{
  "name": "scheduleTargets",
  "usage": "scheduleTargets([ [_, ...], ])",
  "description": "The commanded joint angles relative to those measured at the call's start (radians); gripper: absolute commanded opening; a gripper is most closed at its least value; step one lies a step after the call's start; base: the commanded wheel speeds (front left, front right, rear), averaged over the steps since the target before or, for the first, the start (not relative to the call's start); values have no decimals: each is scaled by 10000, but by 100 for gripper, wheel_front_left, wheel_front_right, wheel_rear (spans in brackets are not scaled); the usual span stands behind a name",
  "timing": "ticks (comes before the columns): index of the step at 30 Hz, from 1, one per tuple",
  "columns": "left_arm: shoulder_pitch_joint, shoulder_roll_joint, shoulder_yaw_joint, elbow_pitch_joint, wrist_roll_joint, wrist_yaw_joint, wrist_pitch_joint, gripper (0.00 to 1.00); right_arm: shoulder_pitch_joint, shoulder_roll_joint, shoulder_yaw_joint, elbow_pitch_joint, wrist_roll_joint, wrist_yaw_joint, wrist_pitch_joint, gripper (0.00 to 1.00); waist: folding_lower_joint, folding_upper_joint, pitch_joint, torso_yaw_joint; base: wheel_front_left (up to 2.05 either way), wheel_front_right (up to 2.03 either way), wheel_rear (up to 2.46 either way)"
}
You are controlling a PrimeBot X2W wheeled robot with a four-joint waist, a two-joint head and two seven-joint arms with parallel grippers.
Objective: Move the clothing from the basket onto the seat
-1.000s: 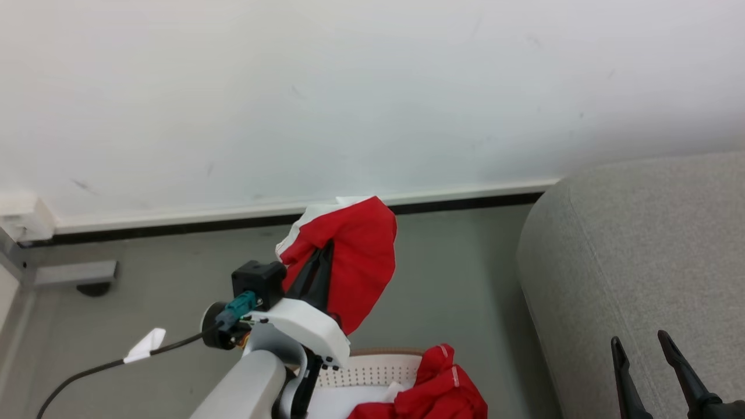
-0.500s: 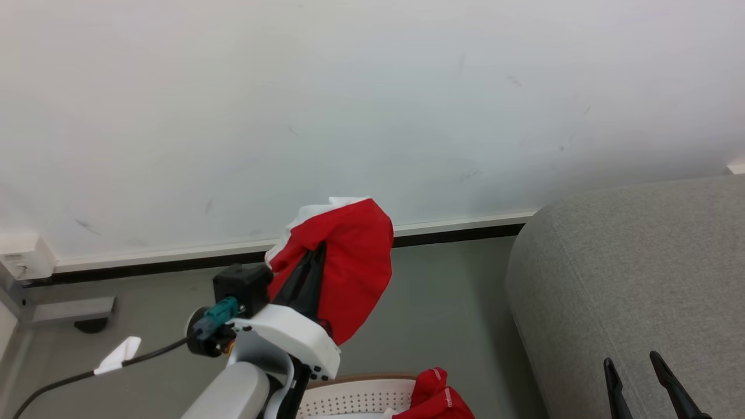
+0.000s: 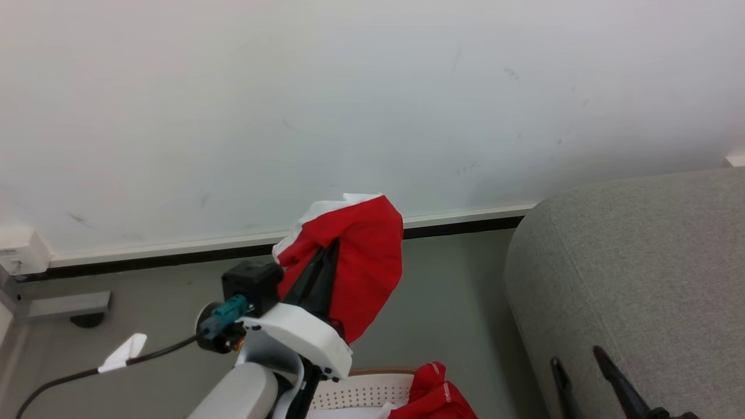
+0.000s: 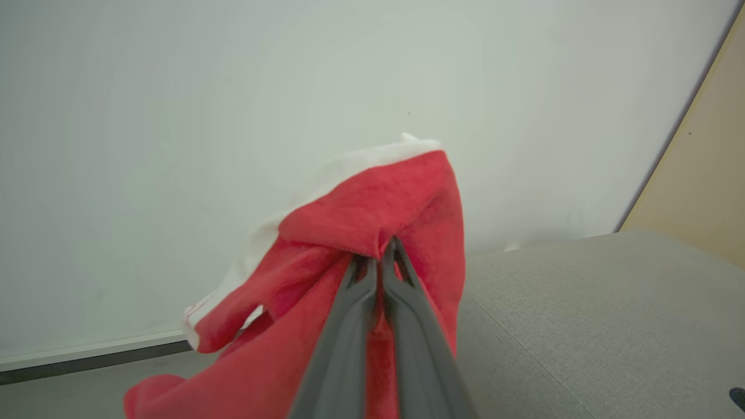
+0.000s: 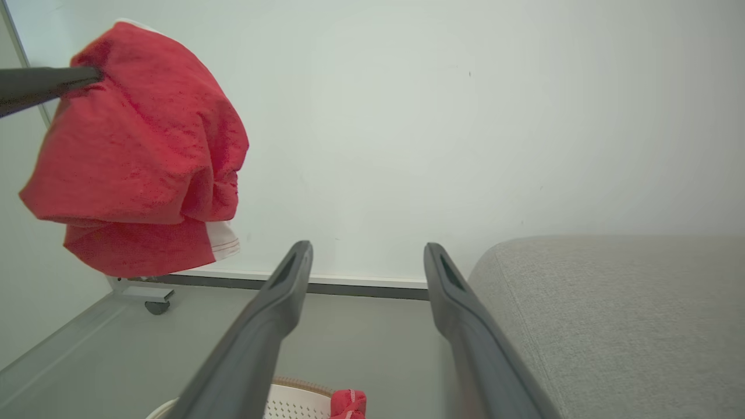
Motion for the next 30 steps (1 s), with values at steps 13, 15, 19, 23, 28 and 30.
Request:
scheduleTargets([
  [13,-385,-561,-486,-519,-137,-199,147,0,-2497,-1578,4696,650,4044,-21,-35,100,0,-1,183,159,0,0,0],
  [15,-458,-655,-589,-563,-139,-229,166,0,-2866,-1639,5233,732,4658,-21,-35,100,0,-1,205,181,0,0,0],
  [19,-574,-855,-784,-623,-164,-289,205,0,-3603,-1660,6107,876,5643,-21,-33,100,0,-1,255,211,0,0,0],
  [23,-641,-1000,-1018,-686,-192,-385,251,0,-4240,-1601,6754,1058,6549,-21,-35,100,0,-1,281,219,0,0,0],
  [28,-676,-1151,-1242,-749,-276,-425,267,0,-4801,-1444,7129,1376,7334,-21,-33,100,0,-1,283,238,0,0,0],
  [30,-676,-1183,-1314,-755,-302,-457,267,0,-4932,-1360,7198,1422,7672,-21,-35,100,0,-1,268,240,0,0,0],
])
